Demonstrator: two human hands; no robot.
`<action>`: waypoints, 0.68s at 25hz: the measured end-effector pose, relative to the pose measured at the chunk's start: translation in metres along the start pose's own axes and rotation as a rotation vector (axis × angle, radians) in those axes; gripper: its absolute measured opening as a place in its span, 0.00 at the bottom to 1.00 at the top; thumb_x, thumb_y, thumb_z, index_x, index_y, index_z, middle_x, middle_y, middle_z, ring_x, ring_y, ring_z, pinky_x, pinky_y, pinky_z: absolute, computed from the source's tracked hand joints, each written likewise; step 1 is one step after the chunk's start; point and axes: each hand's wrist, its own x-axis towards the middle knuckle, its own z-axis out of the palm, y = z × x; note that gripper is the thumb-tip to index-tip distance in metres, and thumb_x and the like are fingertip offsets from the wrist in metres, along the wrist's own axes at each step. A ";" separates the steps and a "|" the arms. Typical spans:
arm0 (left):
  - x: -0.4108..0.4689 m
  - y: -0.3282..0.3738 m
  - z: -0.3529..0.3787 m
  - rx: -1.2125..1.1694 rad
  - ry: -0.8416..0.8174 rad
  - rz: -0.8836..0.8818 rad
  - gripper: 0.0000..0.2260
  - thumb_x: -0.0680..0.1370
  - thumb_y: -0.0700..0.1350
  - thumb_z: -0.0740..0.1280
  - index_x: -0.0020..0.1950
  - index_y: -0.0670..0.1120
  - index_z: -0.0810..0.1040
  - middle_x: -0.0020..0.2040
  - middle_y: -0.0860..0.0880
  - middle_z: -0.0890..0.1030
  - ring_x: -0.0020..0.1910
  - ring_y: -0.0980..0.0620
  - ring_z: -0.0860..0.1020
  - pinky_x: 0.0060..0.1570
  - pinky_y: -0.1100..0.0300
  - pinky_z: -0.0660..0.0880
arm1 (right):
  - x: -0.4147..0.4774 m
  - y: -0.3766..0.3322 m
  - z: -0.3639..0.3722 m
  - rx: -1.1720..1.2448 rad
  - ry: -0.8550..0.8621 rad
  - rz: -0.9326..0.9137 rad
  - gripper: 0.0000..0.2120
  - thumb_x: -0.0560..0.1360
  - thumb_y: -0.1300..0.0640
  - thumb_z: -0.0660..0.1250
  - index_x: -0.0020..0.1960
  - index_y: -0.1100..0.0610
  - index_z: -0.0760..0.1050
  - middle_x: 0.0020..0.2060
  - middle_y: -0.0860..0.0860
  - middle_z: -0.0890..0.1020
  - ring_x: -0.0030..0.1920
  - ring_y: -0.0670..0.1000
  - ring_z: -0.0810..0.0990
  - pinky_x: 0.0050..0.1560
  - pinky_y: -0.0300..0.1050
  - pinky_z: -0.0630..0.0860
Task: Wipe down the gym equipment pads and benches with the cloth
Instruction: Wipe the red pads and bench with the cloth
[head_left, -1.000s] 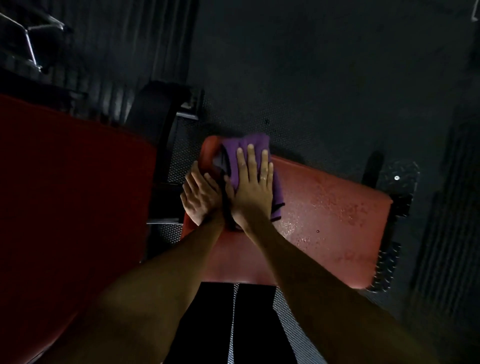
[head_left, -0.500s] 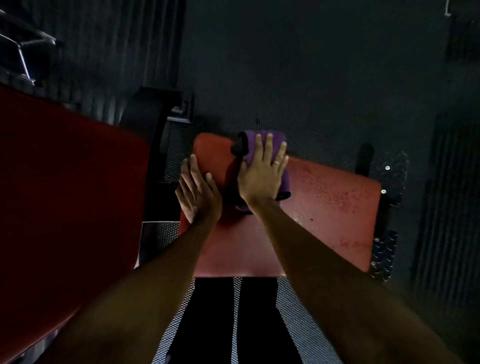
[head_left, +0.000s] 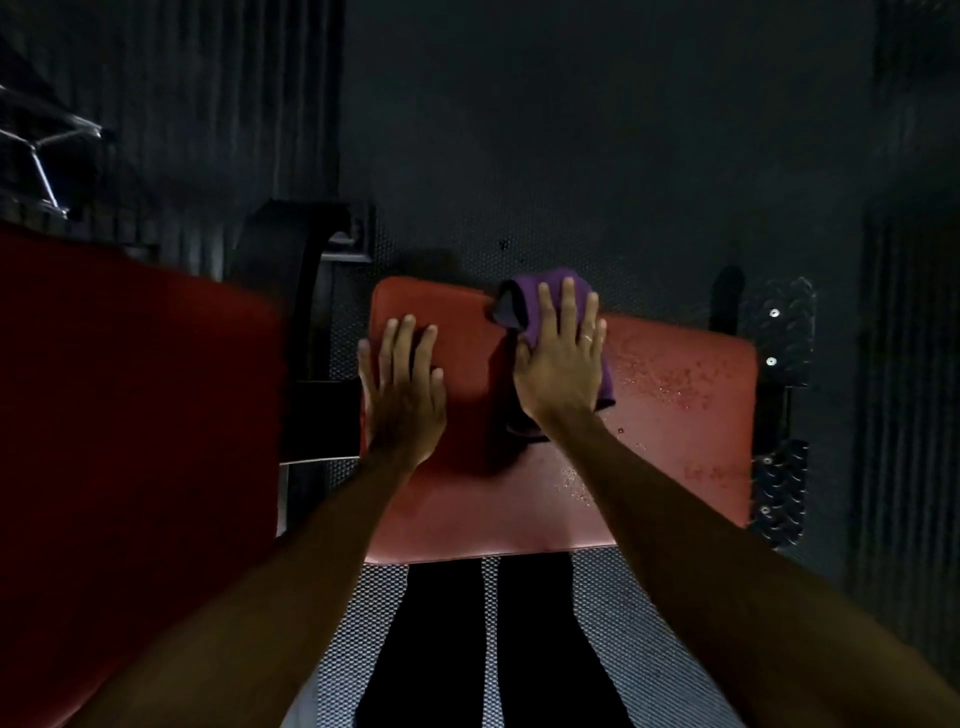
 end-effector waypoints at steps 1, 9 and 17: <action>0.009 0.002 0.001 0.007 0.005 0.039 0.22 0.83 0.47 0.57 0.77 0.45 0.69 0.78 0.43 0.66 0.79 0.43 0.60 0.78 0.37 0.51 | 0.008 -0.017 0.001 0.032 -0.006 0.011 0.33 0.84 0.44 0.52 0.84 0.53 0.45 0.83 0.55 0.43 0.81 0.63 0.38 0.80 0.63 0.43; 0.036 0.017 0.011 0.122 -0.072 0.114 0.26 0.84 0.51 0.52 0.83 0.46 0.57 0.83 0.47 0.56 0.82 0.47 0.52 0.79 0.41 0.45 | -0.093 0.042 0.024 -0.012 0.023 -0.166 0.33 0.82 0.44 0.51 0.84 0.53 0.50 0.83 0.53 0.49 0.83 0.59 0.45 0.80 0.63 0.53; 0.035 0.014 0.010 0.123 -0.042 0.139 0.26 0.85 0.51 0.54 0.82 0.45 0.58 0.82 0.45 0.58 0.82 0.45 0.53 0.79 0.38 0.47 | 0.000 -0.003 0.001 0.110 0.036 0.137 0.35 0.83 0.45 0.53 0.84 0.54 0.44 0.83 0.55 0.42 0.81 0.62 0.36 0.80 0.62 0.40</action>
